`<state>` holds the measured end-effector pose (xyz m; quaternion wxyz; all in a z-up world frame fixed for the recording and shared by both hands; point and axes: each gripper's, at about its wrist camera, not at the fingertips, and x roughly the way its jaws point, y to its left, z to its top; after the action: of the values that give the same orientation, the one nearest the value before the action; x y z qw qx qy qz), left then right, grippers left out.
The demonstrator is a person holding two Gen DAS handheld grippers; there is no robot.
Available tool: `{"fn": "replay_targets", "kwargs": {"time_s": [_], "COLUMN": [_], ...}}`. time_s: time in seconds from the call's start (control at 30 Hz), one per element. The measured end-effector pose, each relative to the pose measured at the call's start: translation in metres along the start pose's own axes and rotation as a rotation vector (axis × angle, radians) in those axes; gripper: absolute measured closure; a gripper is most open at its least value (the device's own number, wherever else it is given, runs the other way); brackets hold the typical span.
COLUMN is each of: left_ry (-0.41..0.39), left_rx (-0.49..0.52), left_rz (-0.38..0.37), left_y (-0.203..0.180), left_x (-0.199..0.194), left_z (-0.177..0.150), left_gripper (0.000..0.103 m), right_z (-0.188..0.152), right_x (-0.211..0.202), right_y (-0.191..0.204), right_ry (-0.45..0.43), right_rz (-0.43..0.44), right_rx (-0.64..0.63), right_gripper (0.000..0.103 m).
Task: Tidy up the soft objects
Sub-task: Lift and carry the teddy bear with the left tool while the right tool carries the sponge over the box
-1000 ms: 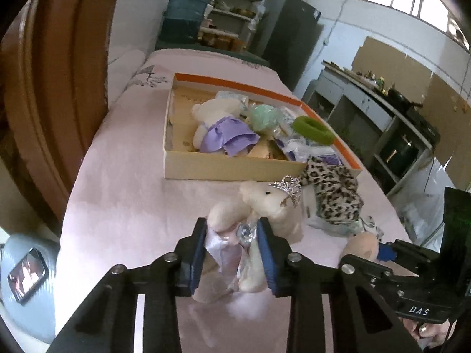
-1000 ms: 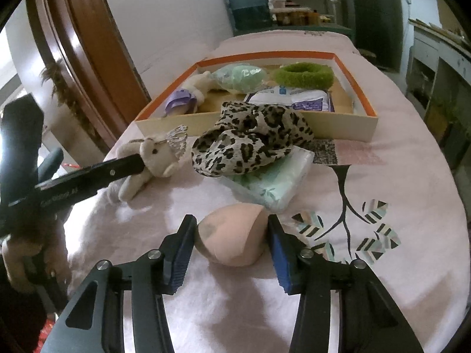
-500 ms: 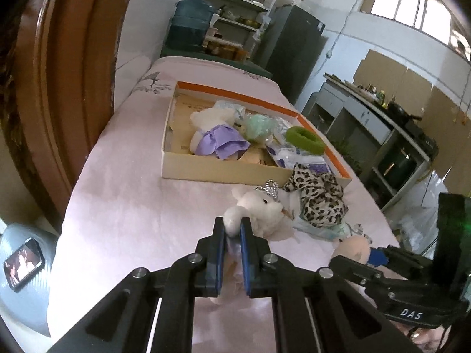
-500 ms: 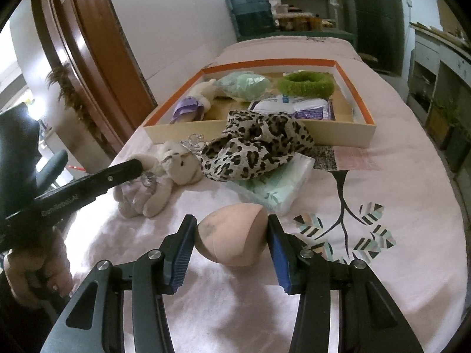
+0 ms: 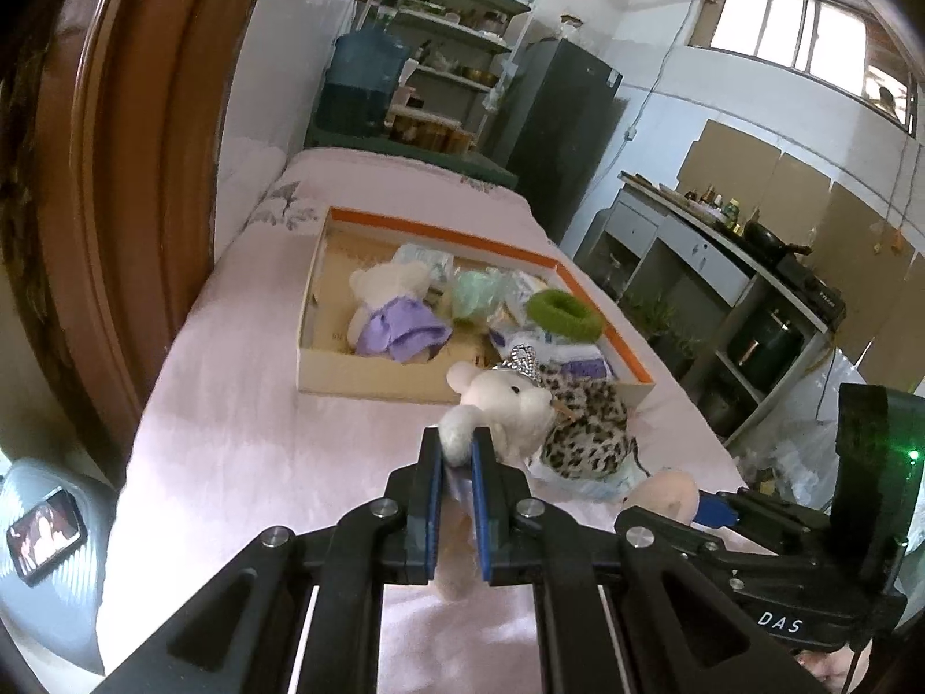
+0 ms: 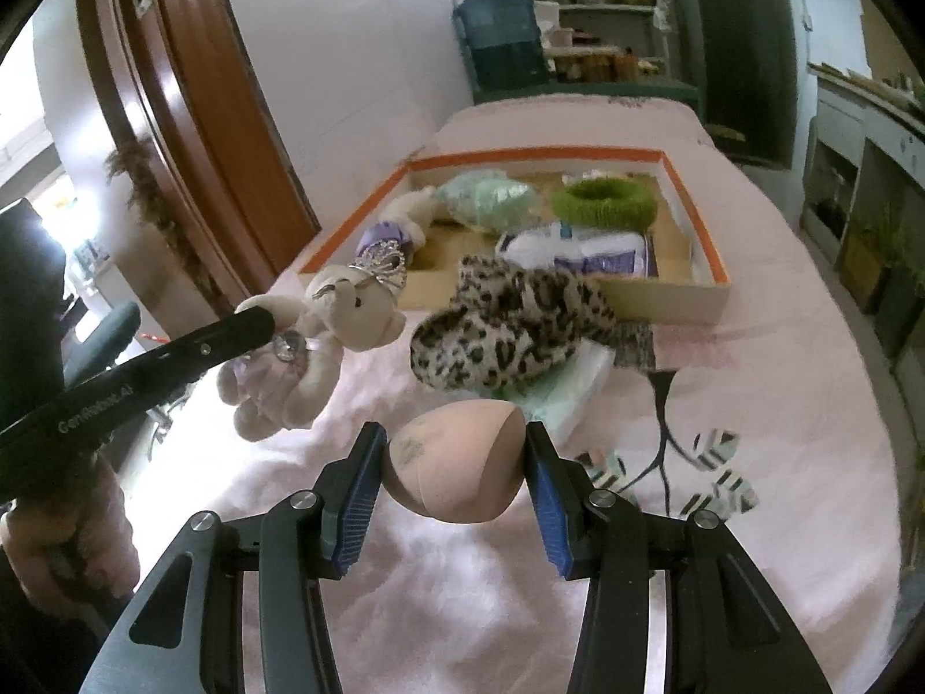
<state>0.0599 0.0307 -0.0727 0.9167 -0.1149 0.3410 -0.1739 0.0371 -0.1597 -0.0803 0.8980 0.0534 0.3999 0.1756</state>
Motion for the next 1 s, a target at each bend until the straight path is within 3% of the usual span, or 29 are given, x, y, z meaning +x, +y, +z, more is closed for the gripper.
{"fn": "replay_targets", "kwargs": {"time_s": [0.2, 0.77, 1.0], "left_ry": [-0.055, -0.138, -0.165], "left_rx": [0.028, 0.000, -0.016], "left_rz": [0.044, 0.024, 0.048], "left_y": [-0.011, -0.019, -0.013], "left_x": [-0.009, -0.009, -0.005], "left_z": [0.012, 0.039, 0.052], "left_gripper": [0.094, 0.093, 0.093], "right_z": [0.016, 0.056, 0.075], "right_x": [-0.014, -0.028, -0.029], "right_y": [0.000, -0.019, -0.031], "right_ry": [-0.050, -0.139, -0.177], "right_rz": [-0.007, -0.036, -0.048], "right_rx": [-0.023, -0.024, -0.006], "right_gripper": [0.053, 0.053, 0.053]}}
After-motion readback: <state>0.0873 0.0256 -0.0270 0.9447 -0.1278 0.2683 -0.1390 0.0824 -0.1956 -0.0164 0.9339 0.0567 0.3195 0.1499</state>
